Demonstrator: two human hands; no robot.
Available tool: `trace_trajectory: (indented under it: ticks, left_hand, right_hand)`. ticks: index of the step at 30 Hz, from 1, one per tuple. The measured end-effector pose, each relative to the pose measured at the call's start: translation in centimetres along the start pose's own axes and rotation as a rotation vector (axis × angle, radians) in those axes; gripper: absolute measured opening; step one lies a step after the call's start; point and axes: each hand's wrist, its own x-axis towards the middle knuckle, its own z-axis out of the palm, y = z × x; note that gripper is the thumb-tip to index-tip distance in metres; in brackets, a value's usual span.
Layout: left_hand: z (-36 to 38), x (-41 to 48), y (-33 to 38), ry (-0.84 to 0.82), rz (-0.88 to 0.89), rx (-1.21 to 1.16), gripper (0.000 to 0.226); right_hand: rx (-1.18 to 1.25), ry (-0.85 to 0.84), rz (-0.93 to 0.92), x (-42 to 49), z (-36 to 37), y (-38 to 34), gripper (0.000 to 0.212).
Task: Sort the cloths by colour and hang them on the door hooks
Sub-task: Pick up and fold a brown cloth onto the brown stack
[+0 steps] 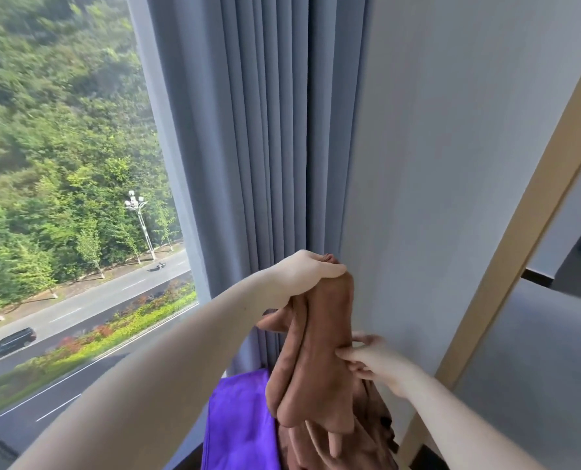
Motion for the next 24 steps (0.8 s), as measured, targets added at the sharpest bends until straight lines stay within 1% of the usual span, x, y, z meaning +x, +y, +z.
trace_trajectory:
  ticks: [2,5,6,10,12,13,15,16,17,18,19,21,22,23,24]
  left_hand:
    - [-0.7,-0.6,1.7,-0.02,0.014,-0.022,0.026]
    - [-1.8,-1.4,4.0,-0.04,0.044,-0.054,0.026]
    - [-2.2,-1.5,4.7,-0.039,0.057,-0.067,0.025]
    - [-3.2,-1.6,7.1,0.035,0.138,-0.098,0.023]
    - [-3.3,-1.5,8.2,0.075,0.173,-0.16,0.022]
    - [-3.4,-1.5,8.7,0.096,0.187,-0.201,0.02]
    - [-3.4,-1.5,9.7,0.127,0.223,-0.29,0.015]
    - [-3.4,-1.6,10.2,0.132,0.246,-0.326,0.013]
    - [-3.4,-1.6,10.7,0.125,0.272,-0.357,0.013]
    - [-3.5,-1.7,11.1,0.105,0.302,-0.385,0.014]
    - [-3.6,-1.8,11.6,0.076,0.335,-0.412,0.016]
    - [-3.9,-2.1,12.3,0.018,0.382,-0.45,0.022]
    - [-4.0,-2.5,12.6,-0.015,0.4,-0.457,0.024]
    - [-4.1,-2.7,12.8,-0.048,0.414,-0.463,0.026]
    - [-4.3,-2.9,13.0,-0.078,0.419,-0.475,0.025]
  right_hand:
    - [-0.007,-0.018,-0.006,-0.4,-0.2,-0.3,0.041]
    - [-0.005,-0.032,-0.019,-0.6,-0.6,-0.4,0.056]
    - [0.003,-0.029,-0.02,-0.7,-0.7,-0.5,0.057]
    - [0.083,0.009,-0.046,-1.0,-1.1,-0.9,0.059]
    - [0.13,0.08,-0.061,-1.4,-0.9,-1.7,0.052]
    - [0.134,0.144,-0.062,-1.3,-0.9,-2.1,0.048]
    - [0.103,0.302,-0.029,-1.9,-0.6,-3.0,0.047]
    - [0.129,0.358,-0.008,-1.9,-0.6,-3.2,0.048]
    - [0.188,0.365,0.026,-1.8,-0.6,-3.4,0.048]
    - [0.269,0.324,0.067,-2.0,-0.7,-3.5,0.051]
    - [0.348,0.254,0.112,-2.0,-0.8,-3.7,0.062]
    - [0.557,0.059,0.121,-1.8,-0.8,-4.0,0.083]
    - [0.702,-0.002,0.085,-1.8,-0.7,-4.3,0.084]
    - [0.826,-0.039,0.019,-2.2,-0.7,-4.9,0.077]
    - [0.912,-0.064,-0.044,-2.7,-0.8,-5.7,0.064]
